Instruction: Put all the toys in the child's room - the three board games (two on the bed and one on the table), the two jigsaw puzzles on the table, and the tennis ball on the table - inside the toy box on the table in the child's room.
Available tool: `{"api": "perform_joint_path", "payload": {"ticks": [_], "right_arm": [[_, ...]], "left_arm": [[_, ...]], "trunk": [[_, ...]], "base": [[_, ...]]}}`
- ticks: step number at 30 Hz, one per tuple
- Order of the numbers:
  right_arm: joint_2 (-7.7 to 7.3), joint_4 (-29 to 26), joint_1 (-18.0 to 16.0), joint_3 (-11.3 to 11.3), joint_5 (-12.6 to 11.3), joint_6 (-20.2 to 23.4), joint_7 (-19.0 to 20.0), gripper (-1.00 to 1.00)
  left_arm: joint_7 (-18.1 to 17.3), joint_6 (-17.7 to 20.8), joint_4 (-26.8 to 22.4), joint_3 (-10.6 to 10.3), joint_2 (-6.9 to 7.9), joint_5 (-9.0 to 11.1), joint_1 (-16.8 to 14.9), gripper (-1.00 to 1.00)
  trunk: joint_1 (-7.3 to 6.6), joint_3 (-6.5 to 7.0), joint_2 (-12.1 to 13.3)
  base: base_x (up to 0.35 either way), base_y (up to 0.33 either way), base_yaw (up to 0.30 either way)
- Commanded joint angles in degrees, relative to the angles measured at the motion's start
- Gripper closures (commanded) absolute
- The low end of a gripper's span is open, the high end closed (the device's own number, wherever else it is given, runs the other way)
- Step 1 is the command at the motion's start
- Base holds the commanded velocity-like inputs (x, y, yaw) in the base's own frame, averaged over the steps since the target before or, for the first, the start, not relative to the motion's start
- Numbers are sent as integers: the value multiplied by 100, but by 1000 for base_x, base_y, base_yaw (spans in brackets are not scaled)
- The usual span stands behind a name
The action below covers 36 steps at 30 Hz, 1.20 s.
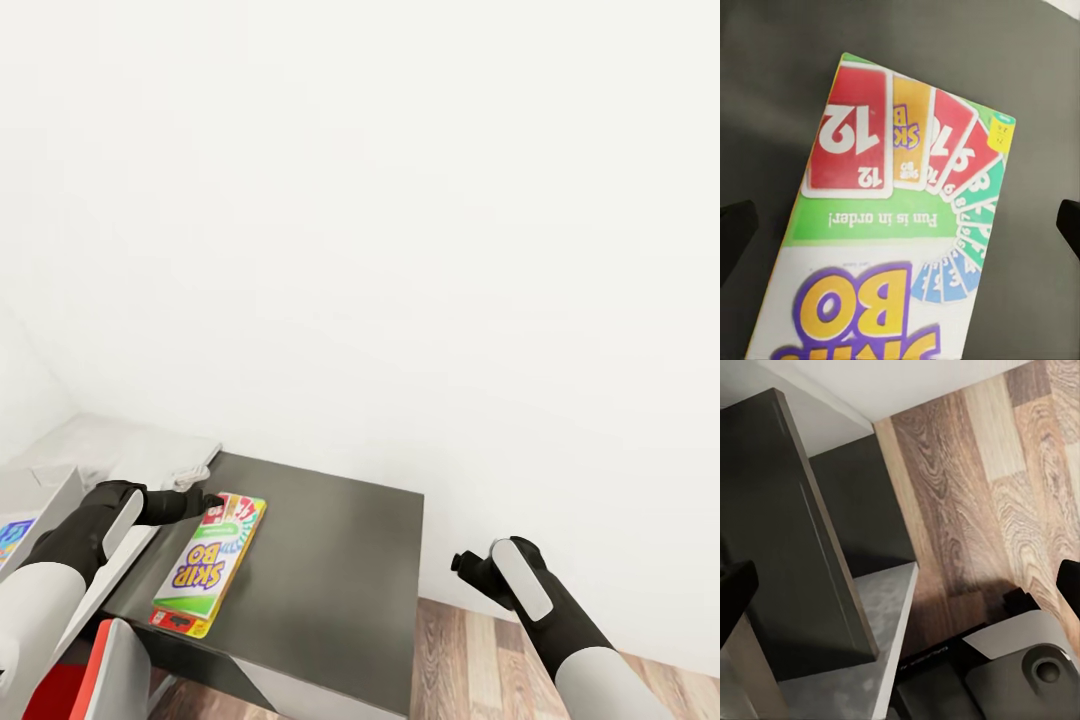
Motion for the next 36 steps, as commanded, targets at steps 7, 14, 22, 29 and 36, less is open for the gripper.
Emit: {"api": "perform_joint_path", "payload": {"ticks": [7, 14, 22, 29, 36], "right_arm": [[-11, -8, -6, 21, -62, 2, -59, -100], [-12, -8, -6, 15, -66, 2, -59, -100], [-12, -8, -6, 15, -66, 2, -59, -100], [-12, -1, -6, 15, -63, 2, -59, -100], [-14, 0, -6, 15, -65, 2, -60, -100]], "left_arm": [[6, 26, -3, -22, 0, 24, -5, -100], [8, 26, -1, -23, -1, 24, -5, -100], [6, 28, -4, -23, -1, 24, -5, -100], [4, 25, -2, -23, 6, 24, -5, -100], [0, 25, -6, -23, 15, 24, -5, -100]], "trunk": [[4, -22, -12], [4, -76, -12], [4, -149, -12], [4, -215, -12], [4, -280, -12]], "base": [[23, 5, 0], [2, 0, 0], [0, 0, 0], [0, 0, 0], [0, 0, 0]]}}
